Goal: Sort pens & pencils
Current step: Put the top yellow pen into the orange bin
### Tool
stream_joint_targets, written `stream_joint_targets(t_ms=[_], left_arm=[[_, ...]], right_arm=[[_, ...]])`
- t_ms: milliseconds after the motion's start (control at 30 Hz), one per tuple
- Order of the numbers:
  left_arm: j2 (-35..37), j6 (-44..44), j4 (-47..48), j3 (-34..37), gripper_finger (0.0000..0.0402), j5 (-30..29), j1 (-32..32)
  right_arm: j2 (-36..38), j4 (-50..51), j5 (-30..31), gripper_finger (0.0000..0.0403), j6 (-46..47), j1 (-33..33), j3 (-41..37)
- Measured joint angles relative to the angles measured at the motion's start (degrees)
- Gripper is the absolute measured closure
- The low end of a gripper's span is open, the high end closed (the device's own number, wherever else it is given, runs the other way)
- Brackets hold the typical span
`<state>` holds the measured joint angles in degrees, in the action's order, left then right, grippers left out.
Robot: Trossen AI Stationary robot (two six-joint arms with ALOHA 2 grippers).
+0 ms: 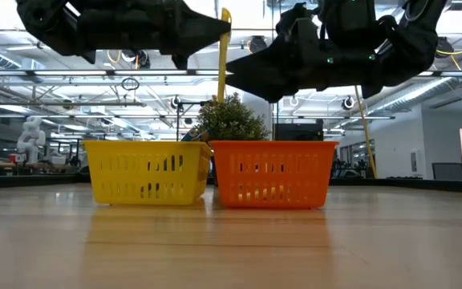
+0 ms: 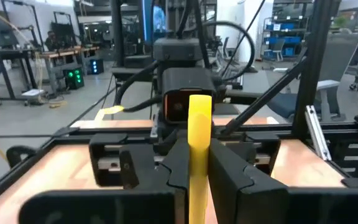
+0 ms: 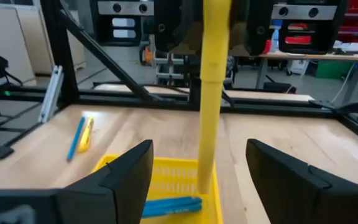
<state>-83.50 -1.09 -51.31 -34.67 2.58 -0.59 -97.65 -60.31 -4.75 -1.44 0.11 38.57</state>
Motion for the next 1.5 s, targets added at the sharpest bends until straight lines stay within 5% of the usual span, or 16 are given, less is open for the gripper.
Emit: stream_joint_targets(t_ms=[433,1033,1233,1500], left_arm=[[0.09,-1.21,-3.85,-0.79,0.0369,-0.1,-0.78],[-3.66,-0.41,-11.42,-0.75,0.0369,-0.08,-0.8],[-3.65,-0.12,-11.41,-0.75,0.0352,-0.1,-0.8],[-1.71,1.15,-6.52,-0.64,0.0282,-0.16,0.08]], right_arm=[[0.02,-2.31,0.1,0.0208,2.48,0.77,-0.04],[0.0,-2.72,0.2,0.0382,3.29,0.73,-0.07],[0.04,-2.23,0.16,0.038,3.34,0.73,-0.07],[0.04,-1.73,0.15,0.0382,3.53,0.73,-0.07]])
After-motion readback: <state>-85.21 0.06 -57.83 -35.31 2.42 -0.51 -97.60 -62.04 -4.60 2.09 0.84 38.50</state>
